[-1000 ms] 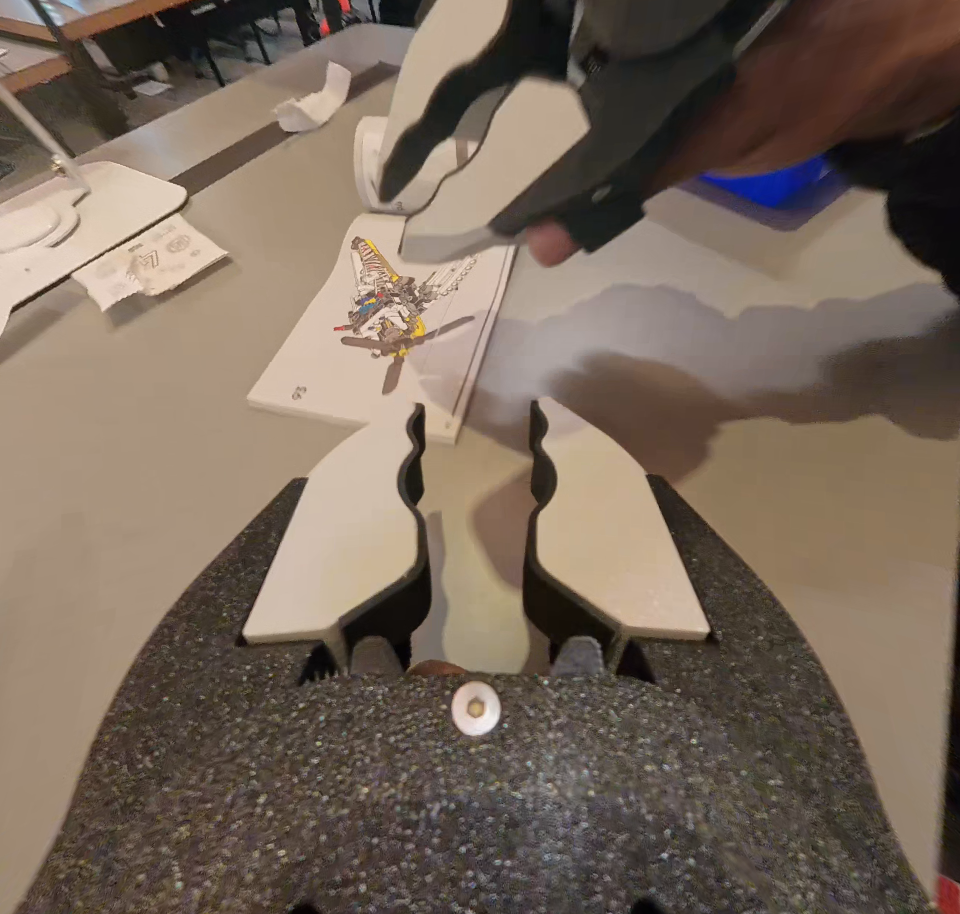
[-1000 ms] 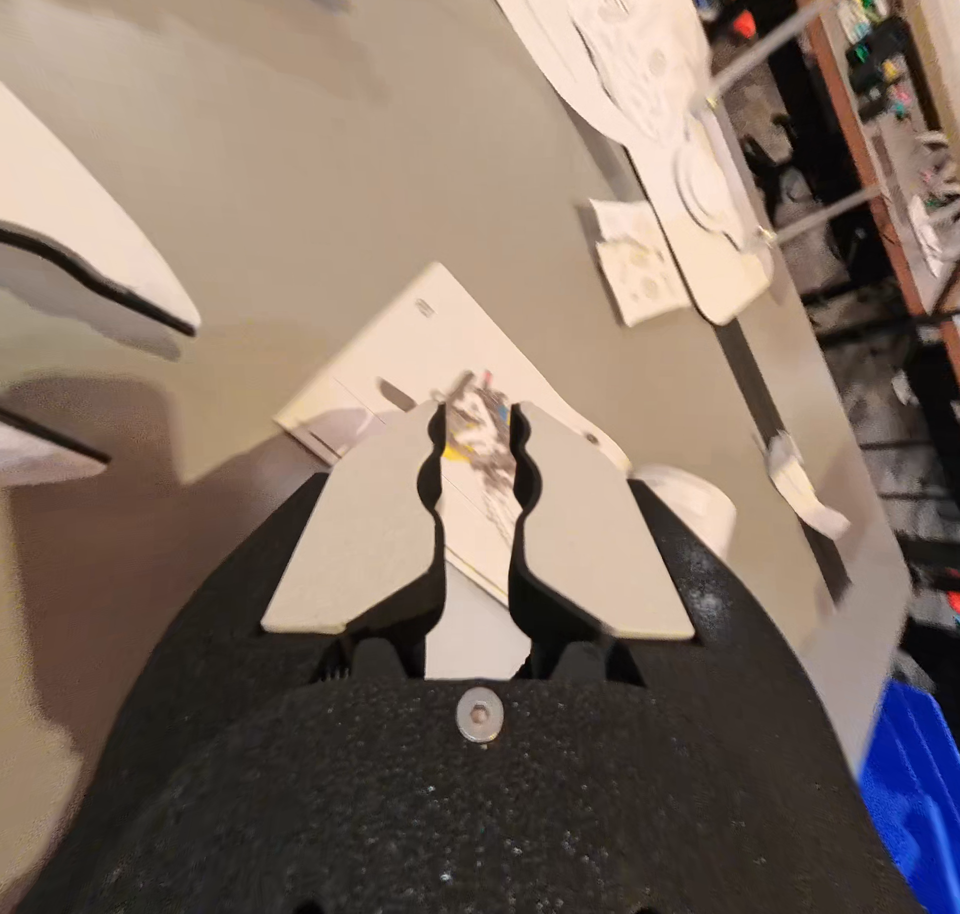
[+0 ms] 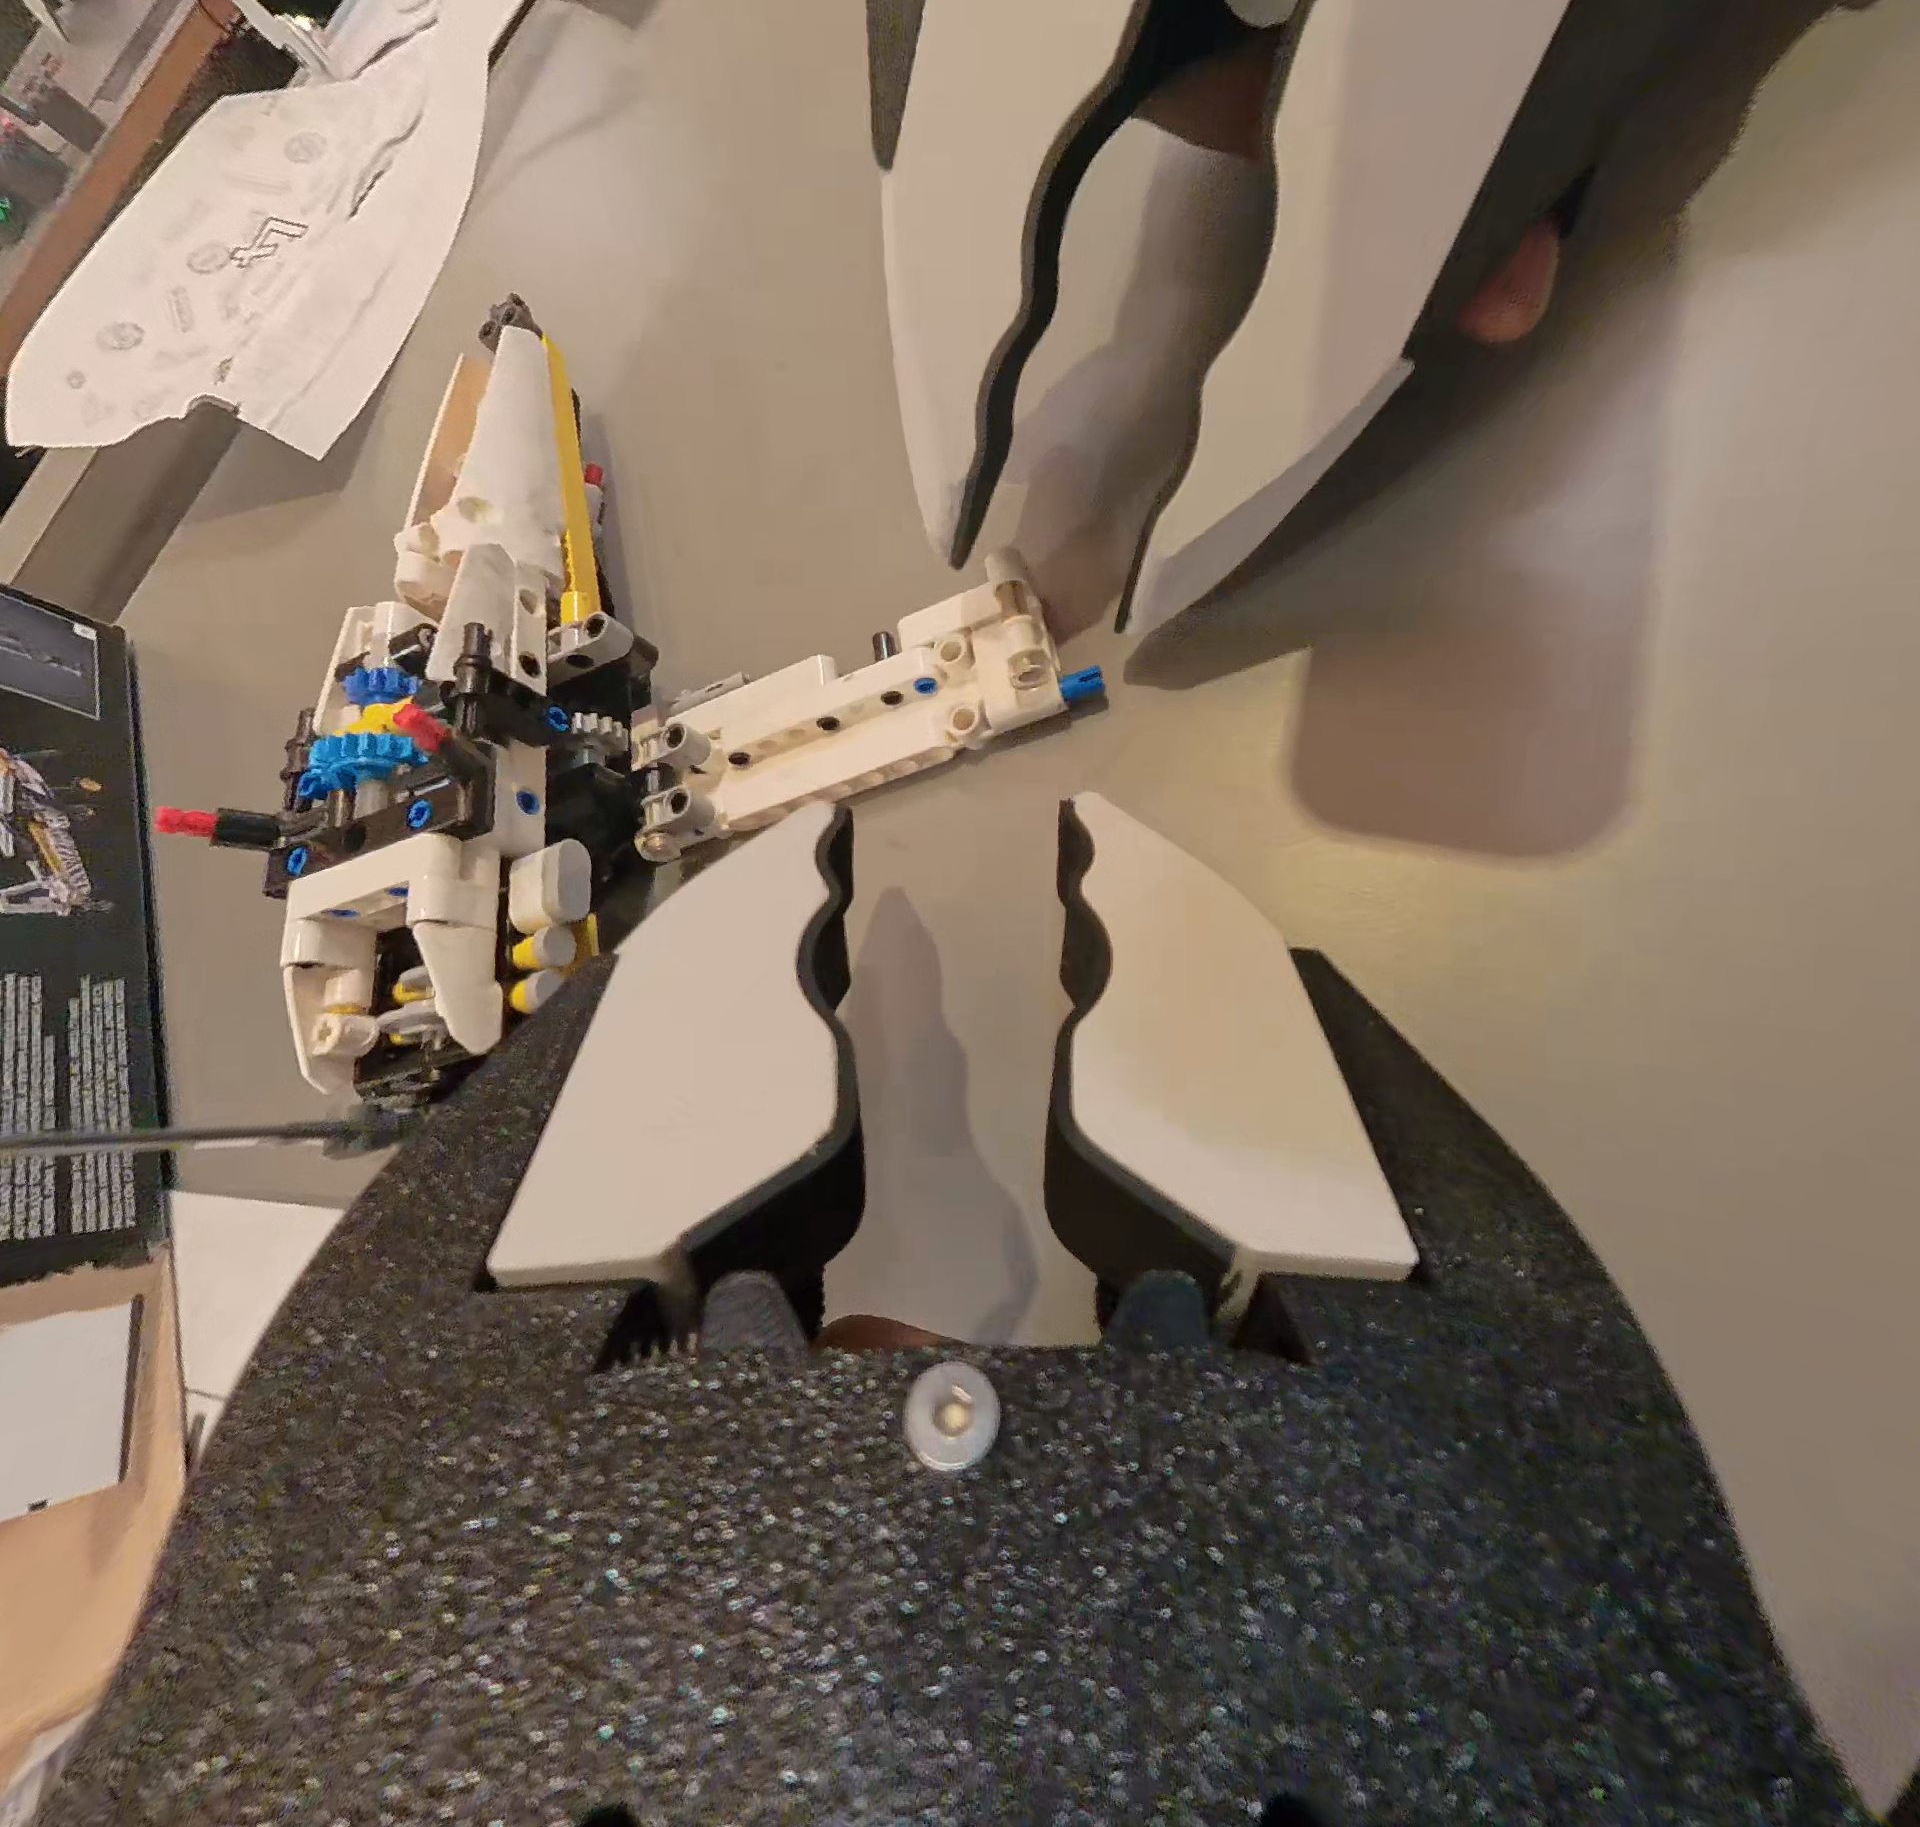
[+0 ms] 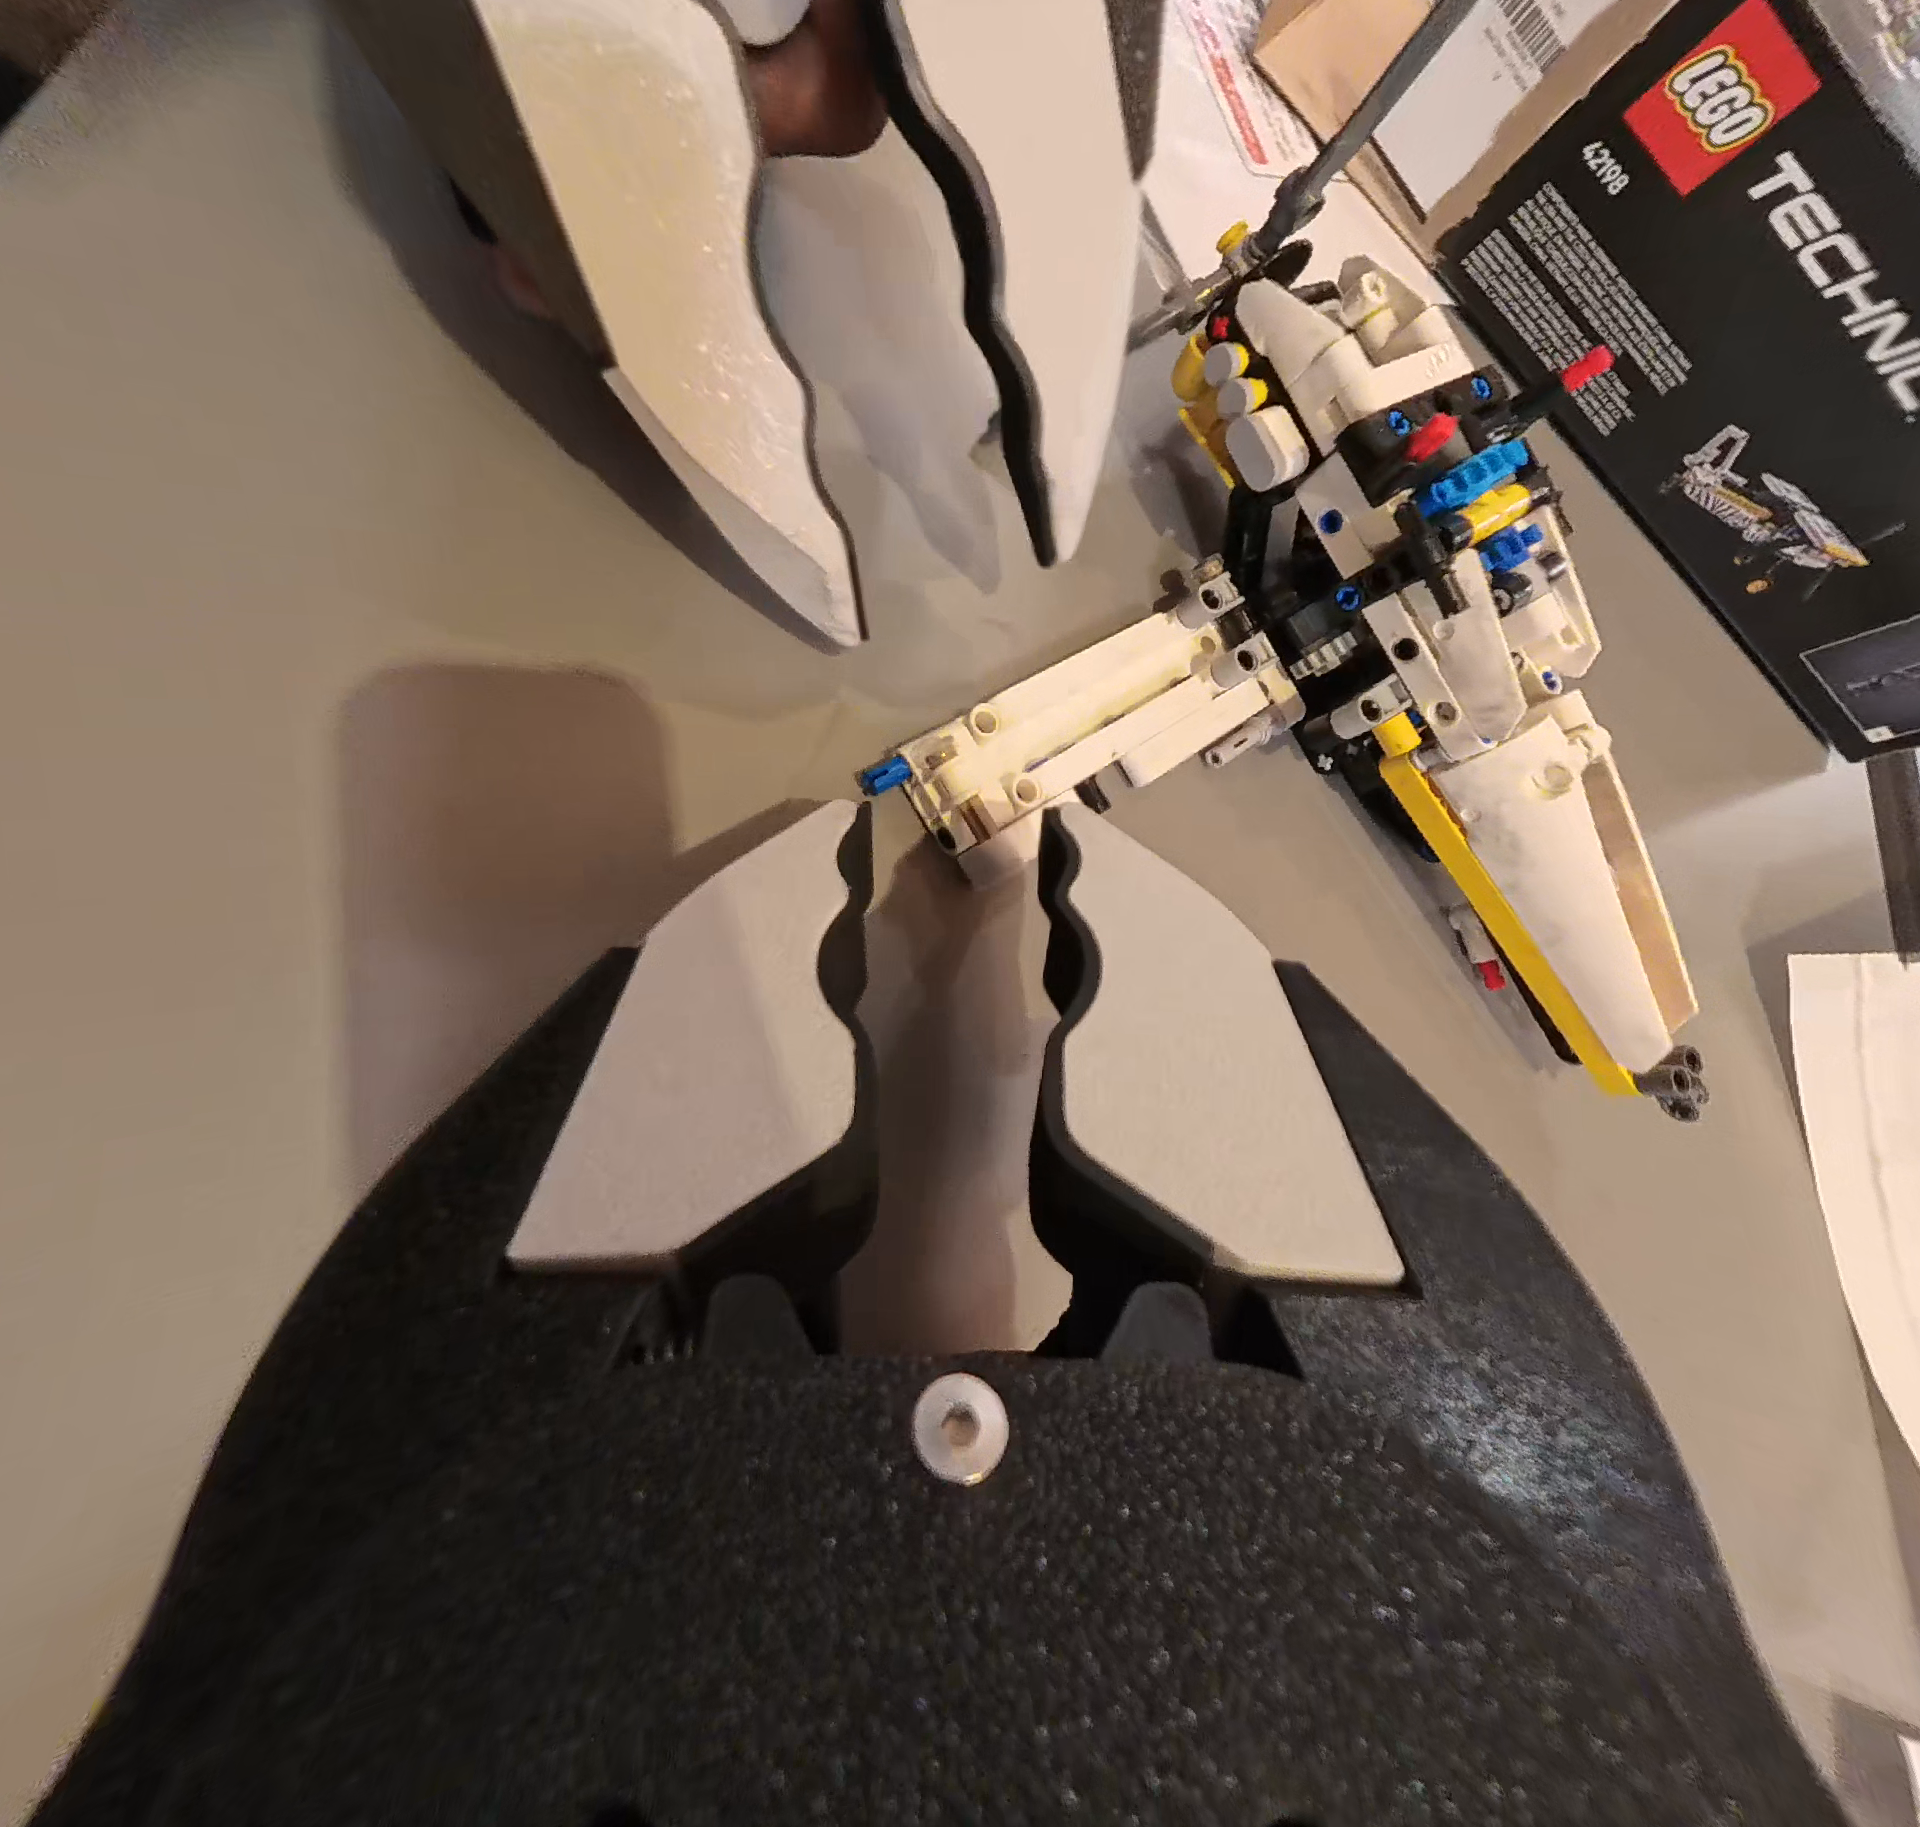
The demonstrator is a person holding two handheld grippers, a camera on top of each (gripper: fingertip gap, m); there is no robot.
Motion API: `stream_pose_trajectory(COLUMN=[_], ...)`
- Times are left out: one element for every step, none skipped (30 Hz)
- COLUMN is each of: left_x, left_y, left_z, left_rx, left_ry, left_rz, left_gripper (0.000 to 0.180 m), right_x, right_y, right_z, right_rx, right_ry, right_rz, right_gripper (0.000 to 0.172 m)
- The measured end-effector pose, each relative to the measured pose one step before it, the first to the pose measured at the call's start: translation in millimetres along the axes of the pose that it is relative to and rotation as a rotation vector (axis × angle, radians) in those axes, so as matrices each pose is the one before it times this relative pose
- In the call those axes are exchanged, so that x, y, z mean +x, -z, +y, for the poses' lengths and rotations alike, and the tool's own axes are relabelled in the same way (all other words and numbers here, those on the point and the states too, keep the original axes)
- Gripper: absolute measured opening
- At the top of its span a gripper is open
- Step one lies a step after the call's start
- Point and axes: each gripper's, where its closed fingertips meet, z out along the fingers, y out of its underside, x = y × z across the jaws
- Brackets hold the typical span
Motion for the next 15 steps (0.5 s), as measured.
stream_pose_trajectory(left_x=[-1.29,-1.31,-1.46,-1.85,-1.92,-1.77,-1.89,-2.08,-2.28,-2.47,-2.82,-3.15,-3.52,-3.40,-3.39], left_y=[-1.49,-1.25,-1.04,-0.97,-0.82,-0.73,-0.73,-0.60,-0.80,-0.73,-0.71,-0.64,-0.60,-0.33,-0.04], left_z=[-0.86,-0.68,-0.25,0.03,0.33,0.36,0.11,-0.08,-0.38,-0.85,-1.48,-1.93,-2.80,-3.66,-4.86], left_rx=[0.0048,0.0041,0.0024,0.0000,-0.0007,-0.0006,0.0013,0.0030,0.0042,0.0068,0.0103,0.0134,0.0171,0.0214,0.0282], left_ry=[-0.0019,-0.0033,-0.0043,-0.0059,-0.0078,-0.0087,-0.0086,-0.0076,-0.0057,-0.0046,-0.0042,-0.0020,0.0029,0.0080,0.0120], left_rz=[-0.0002,0.0013,0.0004,-0.0010,-0.0009,0.0000,-0.0008,-0.0017,-0.0031,-0.0043,-0.0069,-0.0107,-0.0135,-0.0123,-0.0127], left_gripper=[0.039,0.039,0.039,0.039,0.039,0.039,0.039,0.039,0.039,0.039,0.039,0.038,0.038,0.037,0.036], right_x=[-0.28,-0.18,-0.39,-0.66,-0.70,-0.58,-0.17,0.21,0.43,0.74,1.00,0.51,0.06,0.35,0.12], right_y=[-1.16,-1.13,-0.92,-0.44,-0.12,-0.07,0.07,0.08,0.32,0.50,0.55,0.50,0.45,0.31,-0.01], right_z=[0.06,-0.11,-0.43,-1.24,-1.35,-0.90,-0.52,-0.12,0.09,0.53,0.98,0.88,0.20,-0.36,-0.17], right_rx=[0.0000,0.0019,0.0046,0.0103,0.0107,0.0082,0.0063,0.0052,0.0052,0.0027,-0.0020,-0.0029,0.0010,0.0038,0.0017], right_ry=[0.0070,0.0026,0.0012,-0.0005,-0.0020,-0.0032,-0.0052,-0.0072,-0.0100,-0.0116,-0.0100,-0.0079,-0.0056,-0.0032,-0.0017], right_rz=[-0.0035,-0.0013,-0.0015,-0.0026,-0.0030,-0.0027,-0.0022,-0.0008,0.0002,0.0015,0.0032,-0.0001,-0.0013,0.0013,0.0003], right_gripper=[0.030,0.030,0.030,0.030,0.030,0.029,0.029,0.029,0.029,0.029,0.029,0.030,0.030,0.030,0.030])
